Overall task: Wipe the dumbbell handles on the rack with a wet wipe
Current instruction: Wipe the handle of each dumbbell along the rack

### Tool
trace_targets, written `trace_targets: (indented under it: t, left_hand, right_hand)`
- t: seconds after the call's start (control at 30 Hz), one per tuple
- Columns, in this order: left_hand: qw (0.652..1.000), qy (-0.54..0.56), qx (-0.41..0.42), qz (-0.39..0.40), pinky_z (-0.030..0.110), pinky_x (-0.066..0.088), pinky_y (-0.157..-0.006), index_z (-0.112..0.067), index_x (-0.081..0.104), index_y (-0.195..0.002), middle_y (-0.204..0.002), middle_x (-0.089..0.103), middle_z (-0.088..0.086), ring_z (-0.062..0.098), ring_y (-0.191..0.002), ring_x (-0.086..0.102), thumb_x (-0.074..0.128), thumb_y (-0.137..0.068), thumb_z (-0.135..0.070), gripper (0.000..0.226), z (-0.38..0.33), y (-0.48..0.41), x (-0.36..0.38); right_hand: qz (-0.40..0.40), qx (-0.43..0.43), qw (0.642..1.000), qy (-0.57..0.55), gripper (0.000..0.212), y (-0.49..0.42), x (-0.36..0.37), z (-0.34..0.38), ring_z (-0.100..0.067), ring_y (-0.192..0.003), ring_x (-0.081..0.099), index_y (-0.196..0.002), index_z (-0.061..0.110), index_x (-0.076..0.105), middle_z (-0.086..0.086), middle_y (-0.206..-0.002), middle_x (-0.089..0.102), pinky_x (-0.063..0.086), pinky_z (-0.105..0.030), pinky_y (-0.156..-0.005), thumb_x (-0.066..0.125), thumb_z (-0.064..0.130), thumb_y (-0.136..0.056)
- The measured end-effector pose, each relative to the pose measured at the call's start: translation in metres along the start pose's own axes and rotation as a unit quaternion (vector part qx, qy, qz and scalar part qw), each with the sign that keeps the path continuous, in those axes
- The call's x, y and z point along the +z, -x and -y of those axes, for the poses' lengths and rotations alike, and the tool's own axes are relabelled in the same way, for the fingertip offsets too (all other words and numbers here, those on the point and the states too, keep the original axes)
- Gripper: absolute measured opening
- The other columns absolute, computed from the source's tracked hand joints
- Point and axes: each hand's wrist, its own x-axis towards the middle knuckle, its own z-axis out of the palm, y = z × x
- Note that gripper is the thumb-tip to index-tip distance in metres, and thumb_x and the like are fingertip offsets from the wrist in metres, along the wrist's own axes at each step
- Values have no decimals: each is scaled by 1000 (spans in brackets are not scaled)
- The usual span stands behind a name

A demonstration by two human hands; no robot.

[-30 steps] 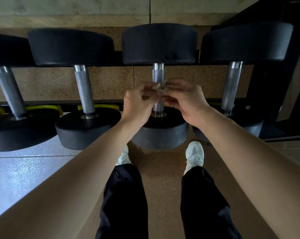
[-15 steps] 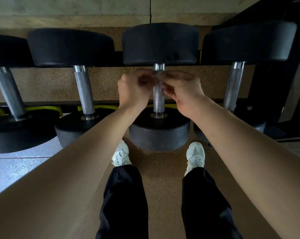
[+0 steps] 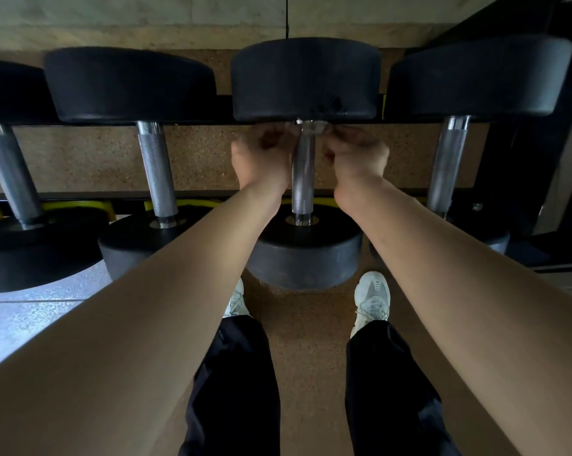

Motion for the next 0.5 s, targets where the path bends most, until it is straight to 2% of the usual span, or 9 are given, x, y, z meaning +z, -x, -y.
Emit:
trace_targets:
  t: [0.1,0.2,0.27,0.33,0.4,0.5]
  left_hand:
    - [1000,21,-11,-7,21,56,-73,-19,79,-86,-83,77,-7,5,-79,73,76,-91,-16,7,2,0,0]
    - [996,30,-67,-54,19,51,-73,-15,78,-94,-90,77,-7,4,-84,70,72,-95,-20,8,-1,-7,4]
    - [988,78,-125,-55,23,54,-80,-11,77,-104,-99,76,-5,7,-91,70,71,-96,-20,13,-5,-13,5]
    - [984,105,-143,-24,19,51,-78,-7,73,-114,-97,72,-6,2,-85,66,67,-98,-16,19,-10,-14,5]
    - [982,116,-147,-17,12,48,-70,-12,74,-103,-87,70,-12,-5,-74,62,63,-99,-11,11,-12,-9,7]
    - [980,145,-131,-30,19,54,-76,-20,75,-78,-78,77,-9,2,-75,71,75,-90,-10,16,-11,6,5]
  right_hand:
    - [6,5,999,31,10,1,-1,-2,-9,-73,67,-87,17,73,3,-84,75,57,-21,-70,76,7,-88]
    - [36,-40,998,41,11,9,9,-1,-5,-82,70,-90,14,73,3,-90,76,54,-14,-69,82,15,-83]
    - [54,-76,994,63,15,14,17,-1,-8,-85,71,-85,13,72,2,-89,76,57,-18,-74,86,17,-79]
    - [40,-90,993,59,14,14,21,-2,-12,-87,72,-84,10,73,-1,-88,76,58,-23,-79,85,13,-80]
    - [9,-74,997,29,8,12,19,-1,-10,-86,72,-86,10,74,0,-88,76,57,-19,-74,82,9,-83]
    - [-20,-23,1000,7,13,5,6,0,3,-78,66,-84,20,72,11,-83,72,48,-11,-66,76,8,-87]
